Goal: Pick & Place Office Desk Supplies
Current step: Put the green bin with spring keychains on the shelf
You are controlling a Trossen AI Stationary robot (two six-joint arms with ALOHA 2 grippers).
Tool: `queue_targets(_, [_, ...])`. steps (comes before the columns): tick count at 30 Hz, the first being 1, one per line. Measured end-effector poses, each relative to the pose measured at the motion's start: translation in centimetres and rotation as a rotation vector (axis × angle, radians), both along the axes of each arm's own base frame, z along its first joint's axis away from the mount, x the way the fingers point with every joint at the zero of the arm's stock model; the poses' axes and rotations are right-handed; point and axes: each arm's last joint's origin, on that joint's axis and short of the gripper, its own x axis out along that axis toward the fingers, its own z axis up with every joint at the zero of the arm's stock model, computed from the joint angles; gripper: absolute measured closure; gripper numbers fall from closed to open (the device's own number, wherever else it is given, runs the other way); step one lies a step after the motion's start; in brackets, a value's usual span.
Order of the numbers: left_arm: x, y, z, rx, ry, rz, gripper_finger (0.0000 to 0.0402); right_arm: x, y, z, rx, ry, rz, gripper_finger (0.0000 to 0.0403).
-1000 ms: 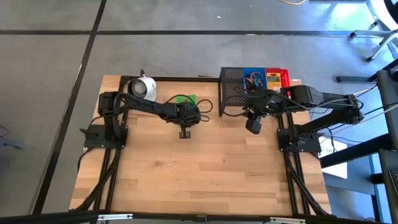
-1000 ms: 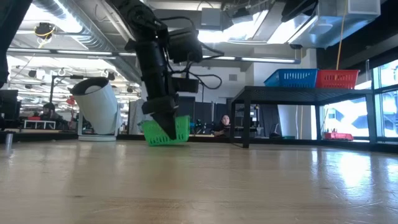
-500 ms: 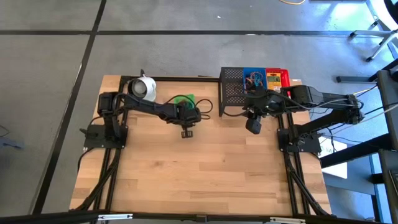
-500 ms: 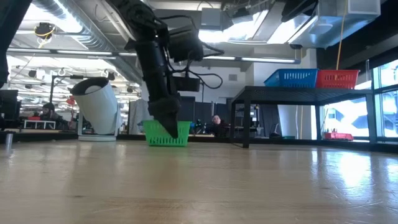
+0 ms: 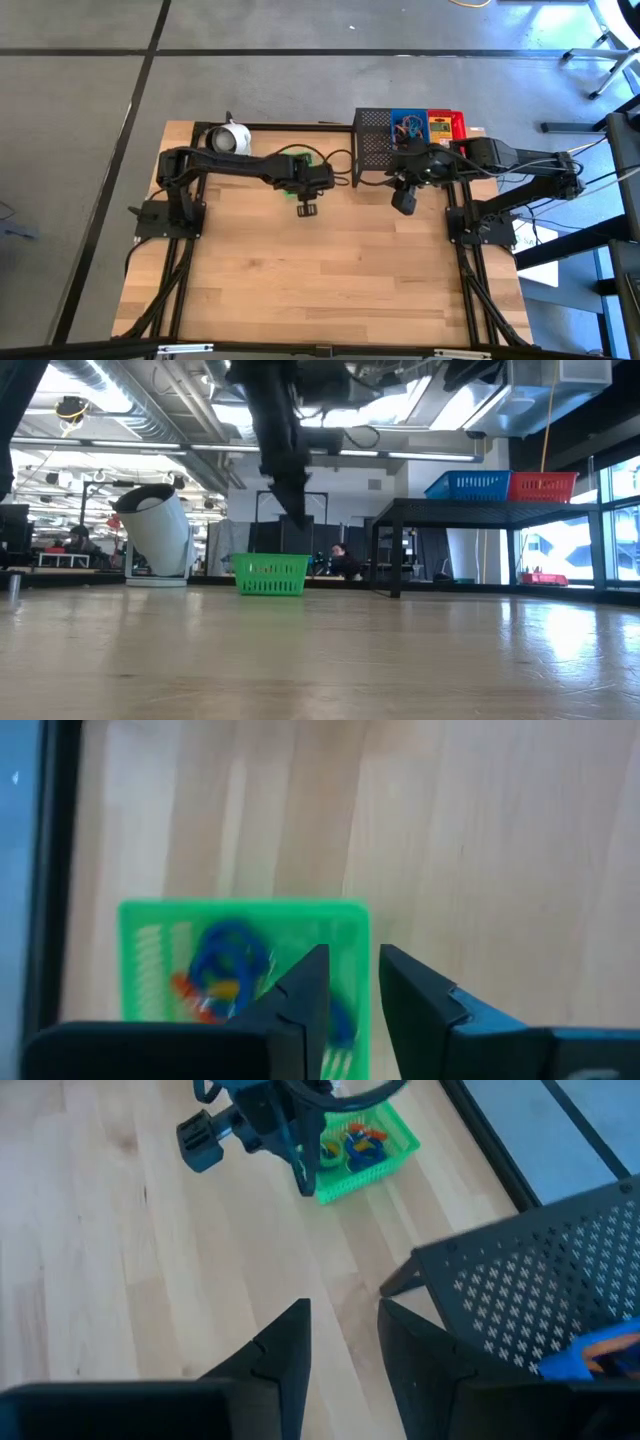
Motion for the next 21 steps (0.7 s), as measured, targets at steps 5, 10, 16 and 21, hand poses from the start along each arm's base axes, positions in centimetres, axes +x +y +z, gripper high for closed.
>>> queue_targets(5, [-1.0,0.2,3.4,-0.015,0.047,0.025,0.0343,1.6,0.1,-0.5,-0.036,-0.008,0.044,0.0282])
queue_targets(10, [-3.2,1.2,6.1,-0.112,0.006,0.033,0.038,4.4,-0.3,-2.2,-0.076,0.037,0.078,0.0282])
queue_targets(16, [-7.2,1.8,9.2,-0.094,0.025,0.171,0.0399,8.3,-1.2,-4.8,-0.116,0.069,0.111,0.0277])
queue_targets(21, [-11.3,0.8,11.9,-0.079,0.032,0.274,0.0396,11.2,-2.2,-6.4,-0.112,0.014,0.152,0.0246])
